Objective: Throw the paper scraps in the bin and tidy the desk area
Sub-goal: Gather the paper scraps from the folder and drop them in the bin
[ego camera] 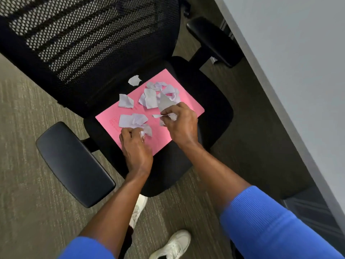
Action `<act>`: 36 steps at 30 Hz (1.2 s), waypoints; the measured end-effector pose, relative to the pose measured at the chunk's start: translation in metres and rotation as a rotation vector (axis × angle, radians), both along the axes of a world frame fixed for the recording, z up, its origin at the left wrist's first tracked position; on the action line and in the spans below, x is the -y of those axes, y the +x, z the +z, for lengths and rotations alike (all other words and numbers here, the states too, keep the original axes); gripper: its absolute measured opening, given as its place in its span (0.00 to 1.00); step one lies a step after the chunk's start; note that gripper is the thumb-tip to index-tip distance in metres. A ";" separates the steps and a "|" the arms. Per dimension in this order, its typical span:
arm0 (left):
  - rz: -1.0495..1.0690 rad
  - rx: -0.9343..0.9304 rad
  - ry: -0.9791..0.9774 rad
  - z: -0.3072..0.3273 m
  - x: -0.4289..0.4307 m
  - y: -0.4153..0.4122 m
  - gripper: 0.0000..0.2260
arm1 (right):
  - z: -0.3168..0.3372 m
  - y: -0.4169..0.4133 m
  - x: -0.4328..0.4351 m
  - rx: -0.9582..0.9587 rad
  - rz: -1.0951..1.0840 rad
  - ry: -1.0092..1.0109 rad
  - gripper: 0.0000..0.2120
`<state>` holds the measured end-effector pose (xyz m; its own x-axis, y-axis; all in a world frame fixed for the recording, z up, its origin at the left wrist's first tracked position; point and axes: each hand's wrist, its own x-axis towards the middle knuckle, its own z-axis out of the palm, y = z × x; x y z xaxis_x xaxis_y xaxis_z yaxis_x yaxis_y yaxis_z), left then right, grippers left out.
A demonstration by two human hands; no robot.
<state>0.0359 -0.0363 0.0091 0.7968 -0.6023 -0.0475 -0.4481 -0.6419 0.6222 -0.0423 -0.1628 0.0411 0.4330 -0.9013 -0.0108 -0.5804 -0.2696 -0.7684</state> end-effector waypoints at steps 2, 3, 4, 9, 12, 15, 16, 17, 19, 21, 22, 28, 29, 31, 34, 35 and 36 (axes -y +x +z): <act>0.006 -0.012 -0.020 0.009 0.002 -0.004 0.17 | 0.004 -0.006 -0.002 -0.005 -0.020 0.010 0.06; -0.003 -0.018 -0.025 0.014 0.003 -0.008 0.17 | 0.005 -0.010 -0.004 -0.003 -0.039 0.021 0.07; -0.025 -0.021 -0.032 0.020 0.004 -0.013 0.17 | 0.006 -0.016 -0.006 -0.002 -0.064 0.036 0.07; -0.134 -0.044 -0.085 0.036 0.008 -0.050 0.14 | 0.010 -0.066 -0.024 -0.023 -0.214 0.138 0.07; -0.223 -0.069 -0.120 0.042 0.009 -0.090 0.13 | 0.008 -0.111 -0.042 -0.050 -0.331 0.175 0.06; -0.328 -0.101 -0.113 0.041 0.007 -0.135 0.11 | -0.002 -0.166 -0.066 -0.051 -0.474 0.222 0.07; -0.356 -0.131 -0.108 0.038 0.006 -0.151 0.11 | -0.006 -0.185 -0.075 -0.061 -0.520 0.232 0.08; -0.387 -0.157 -0.097 0.035 0.005 -0.167 0.11 | -0.010 -0.204 -0.085 -0.071 -0.564 0.245 0.08; -0.451 -0.205 -0.062 0.026 0.001 -0.200 0.11 | -0.020 -0.240 -0.106 -0.082 -0.653 0.296 0.08; -0.509 -0.254 -0.033 0.018 -0.005 -0.234 0.12 | -0.033 -0.275 -0.129 -0.090 -0.728 0.347 0.07; -0.532 -0.278 -0.009 0.014 -0.009 -0.251 0.13 | -0.040 -0.292 -0.140 -0.083 -0.771 0.370 0.06; -0.626 -0.374 0.200 -0.020 -0.042 -0.346 0.07 | -0.090 -0.386 -0.208 -0.146 -0.973 0.443 0.05; -0.655 -0.386 0.230 -0.026 -0.048 -0.360 0.08 | -0.100 -0.400 -0.217 -0.152 -1.009 0.434 0.05; -0.687 -0.430 0.256 -0.043 -0.061 -0.385 0.12 | -0.115 -0.425 -0.233 -0.215 -1.040 0.417 0.07; -0.721 -0.460 0.284 -0.065 -0.074 -0.419 0.12 | -0.137 -0.458 -0.251 -0.269 -1.122 0.457 0.07; -0.750 -0.462 0.271 -0.075 -0.077 -0.430 0.10 | -0.144 -0.467 -0.256 -0.247 -1.153 0.468 0.06; -0.793 -0.468 0.293 -0.084 -0.079 -0.441 0.10 | -0.152 -0.476 -0.261 -0.236 -1.175 0.469 0.06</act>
